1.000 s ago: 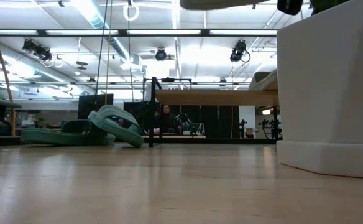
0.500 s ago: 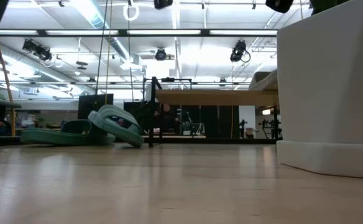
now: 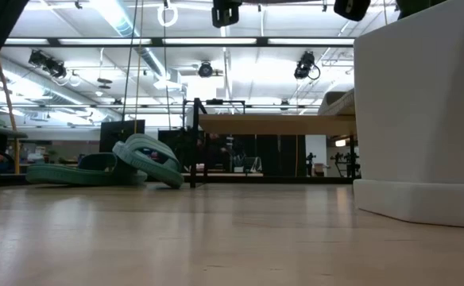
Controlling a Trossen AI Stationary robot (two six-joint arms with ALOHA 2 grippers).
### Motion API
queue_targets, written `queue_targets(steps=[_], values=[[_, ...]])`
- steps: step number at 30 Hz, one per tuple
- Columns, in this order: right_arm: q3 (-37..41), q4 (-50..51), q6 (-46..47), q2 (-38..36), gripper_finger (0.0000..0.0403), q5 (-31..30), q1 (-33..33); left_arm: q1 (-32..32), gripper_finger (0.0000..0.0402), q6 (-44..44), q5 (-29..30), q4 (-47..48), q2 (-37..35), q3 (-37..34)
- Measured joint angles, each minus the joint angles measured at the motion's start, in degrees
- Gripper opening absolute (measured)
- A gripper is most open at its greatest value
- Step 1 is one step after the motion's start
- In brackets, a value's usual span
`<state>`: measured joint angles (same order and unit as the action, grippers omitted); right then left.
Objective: Pick and place slides into the shelf
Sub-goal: Put the gray slipper on the shelf
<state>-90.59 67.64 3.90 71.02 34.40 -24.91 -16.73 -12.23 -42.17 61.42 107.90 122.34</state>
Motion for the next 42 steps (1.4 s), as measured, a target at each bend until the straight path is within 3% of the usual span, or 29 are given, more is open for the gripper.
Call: queue_targets(steps=[5, 12, 22, 29, 35, 42], values=[[0.0, 0.0, 0.0, 0.0, 0.0034, 0.0, 0.0, 0.0, 0.0178, 2.1, 1.6, -0.4, -0.1, 0.0], [0.0, -0.1, 0.4, 0.0, 0.0041, 0.8, 0.0, 0.0, 0.0064, 4.3, 2.7, -0.2, -0.1, 0.0], [0.0, -0.1, -0.4, -0.7, 0.0070, 5.1, 0.1, 0.0, 0.0060, 4.9, 3.8, -1.4, -0.1, 0.0], [0.0, -0.2, -1.3, -2.5, 0.0157, 4.5, 0.3, 0.0, 0.0059, 4.1, 4.6, -2.0, -0.1, 0.0], [-0.1, 0.0, -1.2, -3.7, 0.0227, 0.9, 0.3, -0.5, 0.0059, 3.6, 6.1, -1.4, -0.2, 0.0], [-0.1, 0.0, -1.4, -7.3, 0.0244, -9.3, 0.3, -3.7, 0.0057, 0.4, 10.5, -2.0, -0.4, 0.0]])
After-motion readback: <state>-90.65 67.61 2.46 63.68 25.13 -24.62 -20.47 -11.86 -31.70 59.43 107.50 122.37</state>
